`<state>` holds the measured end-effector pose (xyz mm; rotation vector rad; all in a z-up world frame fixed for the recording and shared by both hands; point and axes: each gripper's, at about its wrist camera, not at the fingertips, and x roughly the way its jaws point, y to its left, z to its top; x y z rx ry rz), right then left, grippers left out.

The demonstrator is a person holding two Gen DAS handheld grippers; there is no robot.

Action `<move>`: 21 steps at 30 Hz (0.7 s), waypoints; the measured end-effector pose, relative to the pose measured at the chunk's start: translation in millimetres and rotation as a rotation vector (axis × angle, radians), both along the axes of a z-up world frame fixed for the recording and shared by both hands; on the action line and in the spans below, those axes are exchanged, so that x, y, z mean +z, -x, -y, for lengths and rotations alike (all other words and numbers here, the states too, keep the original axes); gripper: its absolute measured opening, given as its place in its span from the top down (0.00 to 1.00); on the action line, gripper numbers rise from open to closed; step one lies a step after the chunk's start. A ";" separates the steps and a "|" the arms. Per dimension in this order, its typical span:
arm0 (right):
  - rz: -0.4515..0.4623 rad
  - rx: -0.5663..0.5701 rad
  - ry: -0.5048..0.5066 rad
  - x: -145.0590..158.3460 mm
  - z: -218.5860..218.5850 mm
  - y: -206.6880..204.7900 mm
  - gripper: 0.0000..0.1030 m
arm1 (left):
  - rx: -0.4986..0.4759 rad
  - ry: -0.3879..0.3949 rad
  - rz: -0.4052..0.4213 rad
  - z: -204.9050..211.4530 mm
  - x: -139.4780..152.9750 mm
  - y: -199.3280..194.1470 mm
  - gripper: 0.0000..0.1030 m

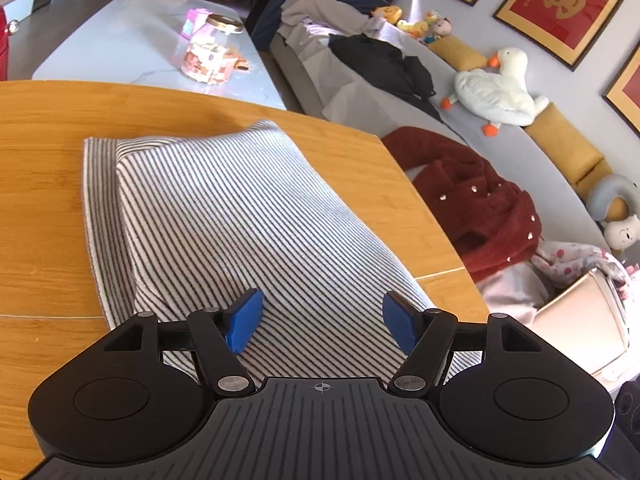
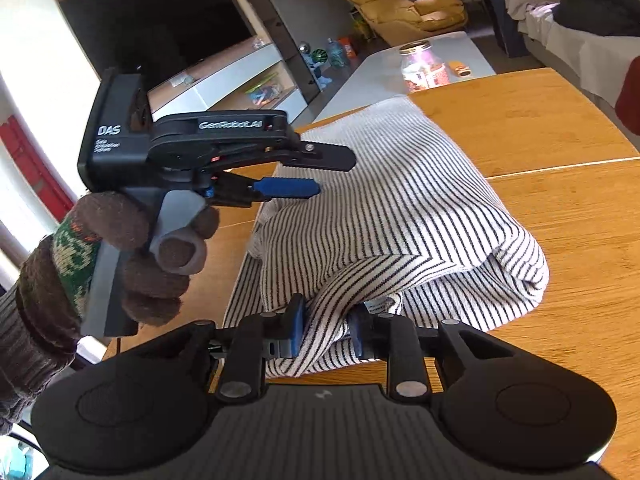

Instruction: Fold clothes

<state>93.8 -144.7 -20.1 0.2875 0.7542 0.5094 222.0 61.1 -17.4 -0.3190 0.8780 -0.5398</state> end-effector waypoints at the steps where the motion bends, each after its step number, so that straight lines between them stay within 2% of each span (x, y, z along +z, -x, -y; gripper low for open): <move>1: 0.005 0.022 0.002 1.3 -4.9 0.5 0.73 | 0.007 -0.006 0.003 -3.7 -0.5 -0.5 0.30; 4: 0.038 0.100 0.019 12.2 -15.5 5.2 0.64 | 0.011 -0.019 0.027 -13.6 -1.9 1.6 0.30; 7: 0.089 0.176 0.007 31.5 -13.5 10.7 0.37 | -0.004 -0.024 0.059 -18.6 -4.0 3.5 0.30; 9: 0.134 0.196 0.007 43.4 -6.7 13.7 0.28 | -0.011 -0.023 0.073 -19.6 -5.5 4.8 0.30; 11: 0.159 0.139 0.042 47.1 1.8 5.3 0.19 | -0.012 -0.030 0.080 -19.5 -4.6 7.6 0.30; 13: 0.183 0.079 0.078 50.4 10.3 -3.3 0.18 | -0.013 -0.059 0.089 -17.0 -0.2 13.8 0.29; 15: 0.207 0.020 0.113 53.8 18.9 -12.0 0.16 | -0.022 -0.090 0.103 -14.1 2.6 25.0 0.16; 16: 0.218 -0.010 0.131 55.5 23.2 -16.4 0.14 | -0.032 -0.099 0.110 -12.4 3.4 32.0 0.16; 20: 0.157 -0.123 0.305 21.7 24.9 -39.3 0.14 | -0.072 -0.110 0.140 -5.4 3.8 60.5 0.13; 21: 0.128 -0.119 0.324 12.0 21.9 -42.1 0.14 | -0.080 -0.125 0.154 -3.0 4.0 66.5 0.11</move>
